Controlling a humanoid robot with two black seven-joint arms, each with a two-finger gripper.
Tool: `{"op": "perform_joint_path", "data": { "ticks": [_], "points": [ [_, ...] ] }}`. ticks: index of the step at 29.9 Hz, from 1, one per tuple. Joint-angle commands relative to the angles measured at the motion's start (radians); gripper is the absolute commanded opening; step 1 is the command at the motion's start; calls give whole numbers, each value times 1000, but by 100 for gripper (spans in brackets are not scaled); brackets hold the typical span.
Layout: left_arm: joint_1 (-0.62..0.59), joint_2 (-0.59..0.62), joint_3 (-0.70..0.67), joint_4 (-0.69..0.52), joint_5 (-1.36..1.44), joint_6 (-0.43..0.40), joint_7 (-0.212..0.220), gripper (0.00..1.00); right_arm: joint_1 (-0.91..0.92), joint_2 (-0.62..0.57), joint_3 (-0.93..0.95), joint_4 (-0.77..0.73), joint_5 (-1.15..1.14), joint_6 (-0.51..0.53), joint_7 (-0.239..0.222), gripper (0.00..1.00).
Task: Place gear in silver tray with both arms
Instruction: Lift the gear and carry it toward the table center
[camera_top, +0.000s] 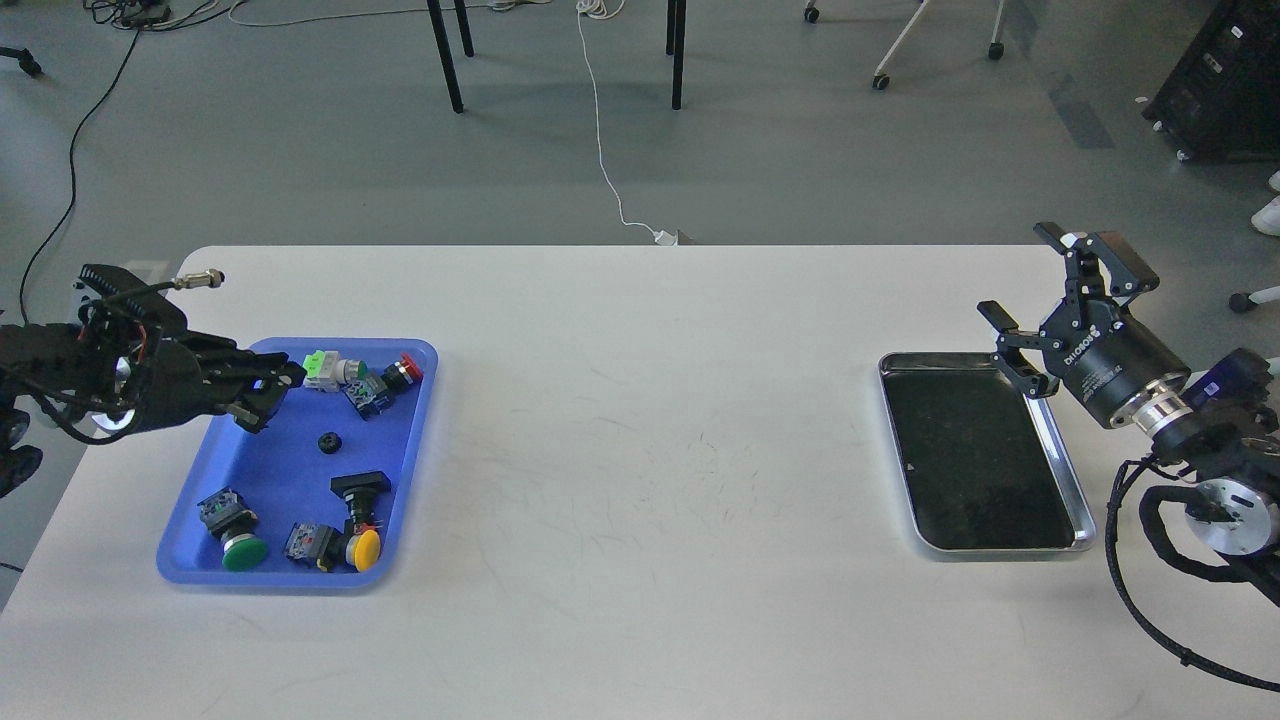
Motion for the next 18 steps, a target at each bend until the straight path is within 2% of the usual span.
{"op": "perform_joint_path", "data": {
  "ticks": [1, 4, 10, 15, 18],
  "points": [
    [-77, 1, 0, -136, -1, -66, 0, 12, 15, 2, 9, 11, 0, 2, 0, 99],
    [-126, -54, 2, -180, 7, -123, 0, 13, 58, 2, 7, 41, 0, 1, 0, 99],
    [-187, -287, 29, -168, 75, -185, 0, 13, 192, 2, -29, 42, 3, -2, 0, 99],
    [-242, -479, 112, -119, 75, -229, 0, 14, 367, 1, -150, 39, 6, -4, 0, 99],
    [-276, -585, 159, -41, 75, -234, 0, 14, 475, 2, -230, 33, 52, -5, 0, 99]
  ]
}}
